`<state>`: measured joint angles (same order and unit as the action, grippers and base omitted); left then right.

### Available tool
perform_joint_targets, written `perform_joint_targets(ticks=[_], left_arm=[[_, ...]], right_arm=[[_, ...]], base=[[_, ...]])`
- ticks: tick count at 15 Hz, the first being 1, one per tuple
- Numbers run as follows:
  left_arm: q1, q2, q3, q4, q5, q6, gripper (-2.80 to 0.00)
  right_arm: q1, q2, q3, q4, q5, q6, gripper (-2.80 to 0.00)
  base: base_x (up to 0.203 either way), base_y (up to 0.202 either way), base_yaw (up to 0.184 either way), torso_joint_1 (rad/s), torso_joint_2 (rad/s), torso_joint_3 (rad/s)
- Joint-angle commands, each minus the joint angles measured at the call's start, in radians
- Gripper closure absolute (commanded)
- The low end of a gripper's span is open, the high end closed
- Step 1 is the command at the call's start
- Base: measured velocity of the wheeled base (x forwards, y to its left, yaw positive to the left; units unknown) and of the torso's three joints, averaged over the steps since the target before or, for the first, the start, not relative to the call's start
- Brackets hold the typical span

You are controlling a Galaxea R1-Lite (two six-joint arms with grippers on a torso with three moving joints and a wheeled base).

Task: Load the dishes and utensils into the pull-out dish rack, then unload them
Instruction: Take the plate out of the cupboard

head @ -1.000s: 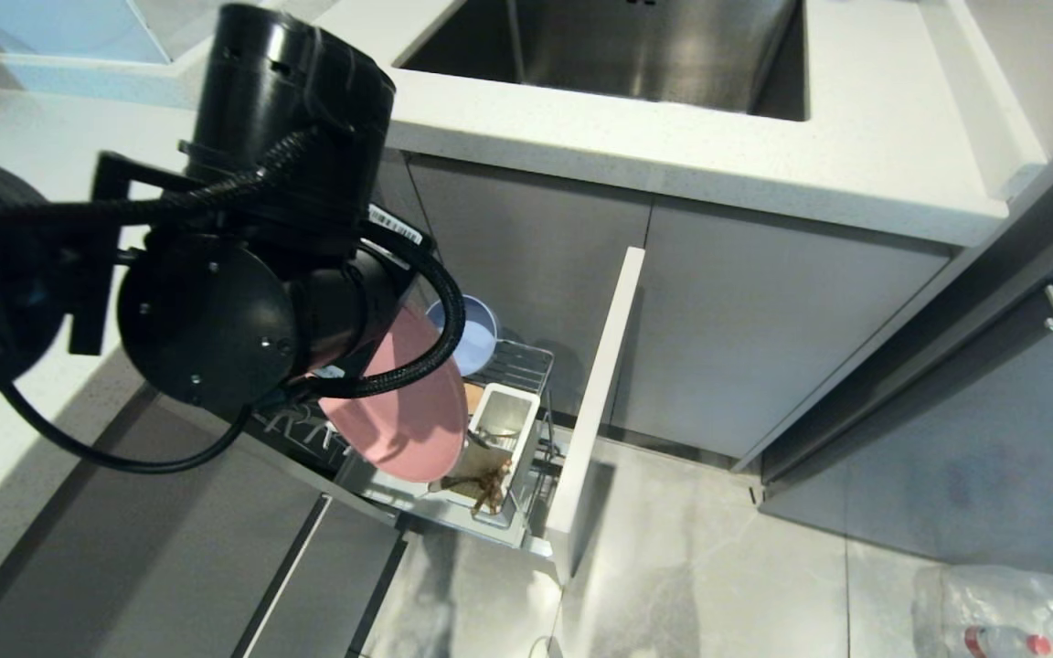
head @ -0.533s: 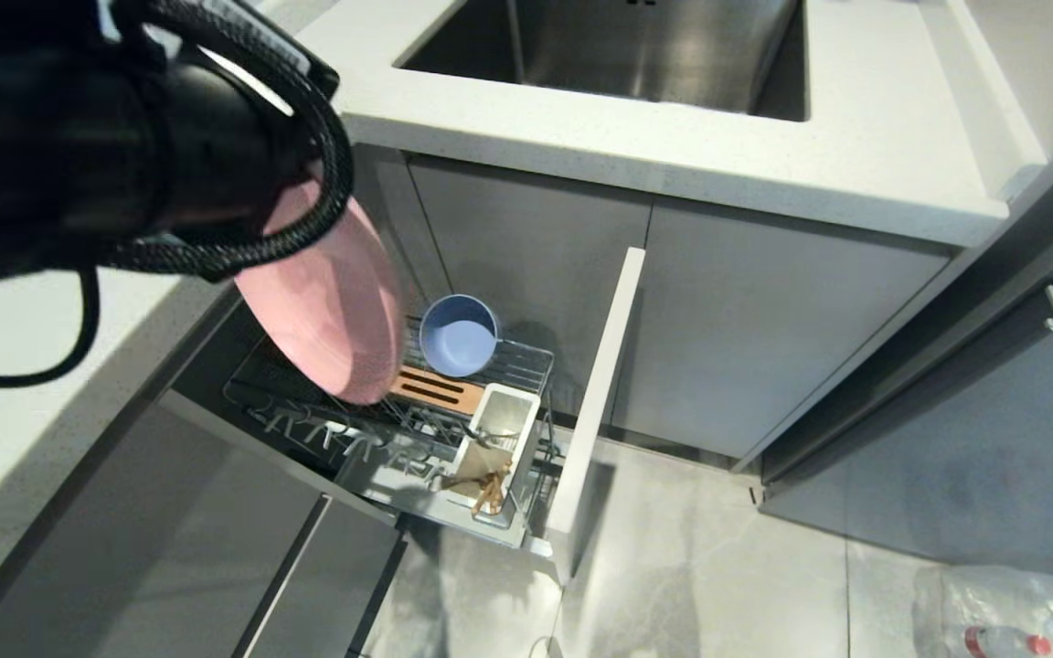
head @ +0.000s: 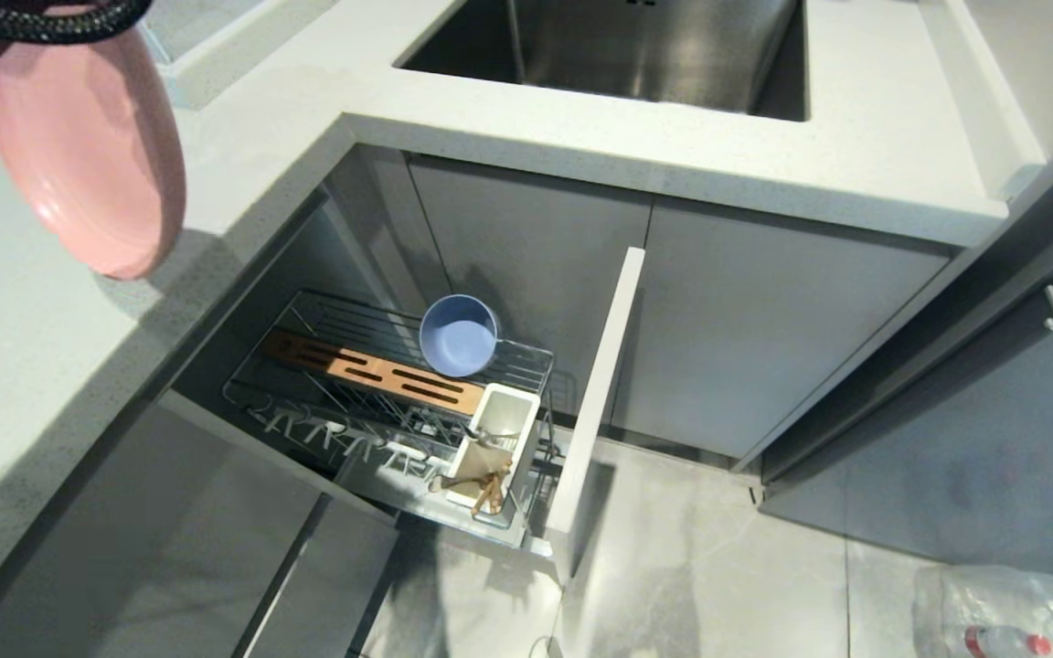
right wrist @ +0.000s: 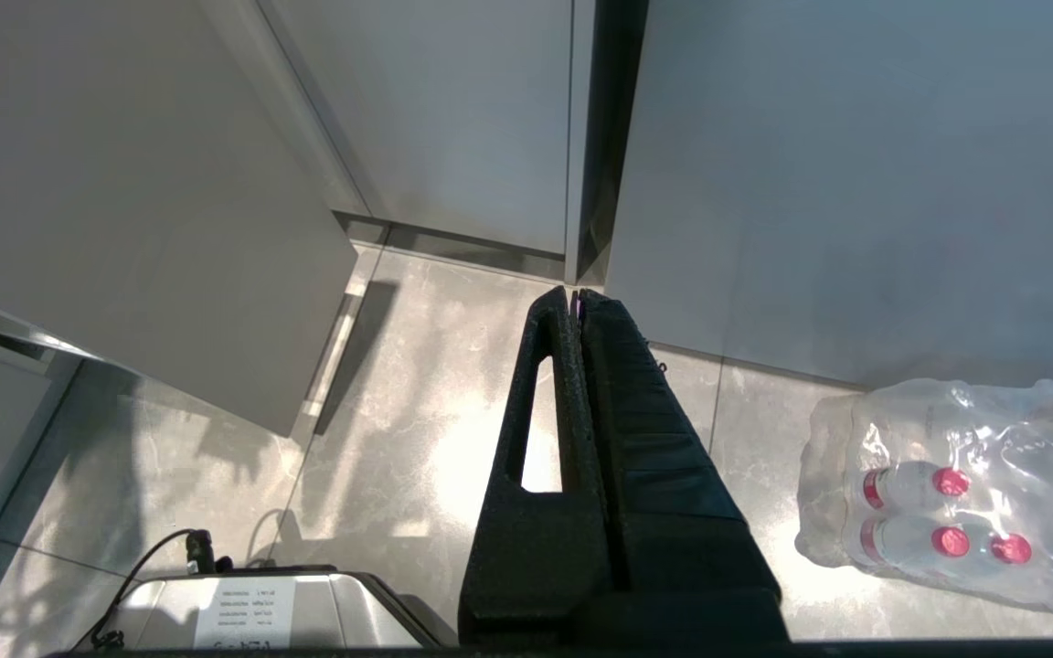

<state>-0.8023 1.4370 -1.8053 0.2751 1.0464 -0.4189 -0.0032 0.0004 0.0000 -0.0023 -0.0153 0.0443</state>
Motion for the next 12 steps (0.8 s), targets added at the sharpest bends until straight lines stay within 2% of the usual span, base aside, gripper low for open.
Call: perform_joint_targets(ticks=[1,4,6,8,9,12], left_arm=[[0.076,0.008,-0.013,0.002,0.003,0.062,0.00],[0.258,0.017,-0.024,0.010,-0.028,0.136,0.00],[0.369,0.021,-0.027,0.054,-0.041,0.169,0.00],[0.425,0.026,-0.054,0.169,-0.064,0.172,0.00],[0.455,0.034,-0.071,0.189,-0.090,0.170,0.00],[0.564,0.083,-0.092,0.201,-0.110,0.178,0.00]], right_arm=[[0.000,0.000,0.000,0.001,0.000,0.000,0.00],[0.000,0.000,0.000,-0.001,-0.001,0.000,0.00],[0.000,0.000,0.000,0.000,-0.002,0.000,0.00],[0.000,0.001,0.000,-0.001,0.000,0.000,0.00],[0.000,0.000,0.000,-0.001,0.000,0.000,0.00],[0.000,0.001,0.000,0.001,0.000,0.000,0.00]], base=[[0.000,0.000,0.000,0.000,0.00,0.000],[0.000,0.000,0.000,0.000,0.00,0.000],[0.000,0.000,0.000,0.000,0.00,0.000],[0.000,0.000,0.000,0.000,0.00,0.000],[0.000,0.000,0.000,0.000,0.00,0.000],[0.000,0.000,0.000,0.000,0.00,0.000]])
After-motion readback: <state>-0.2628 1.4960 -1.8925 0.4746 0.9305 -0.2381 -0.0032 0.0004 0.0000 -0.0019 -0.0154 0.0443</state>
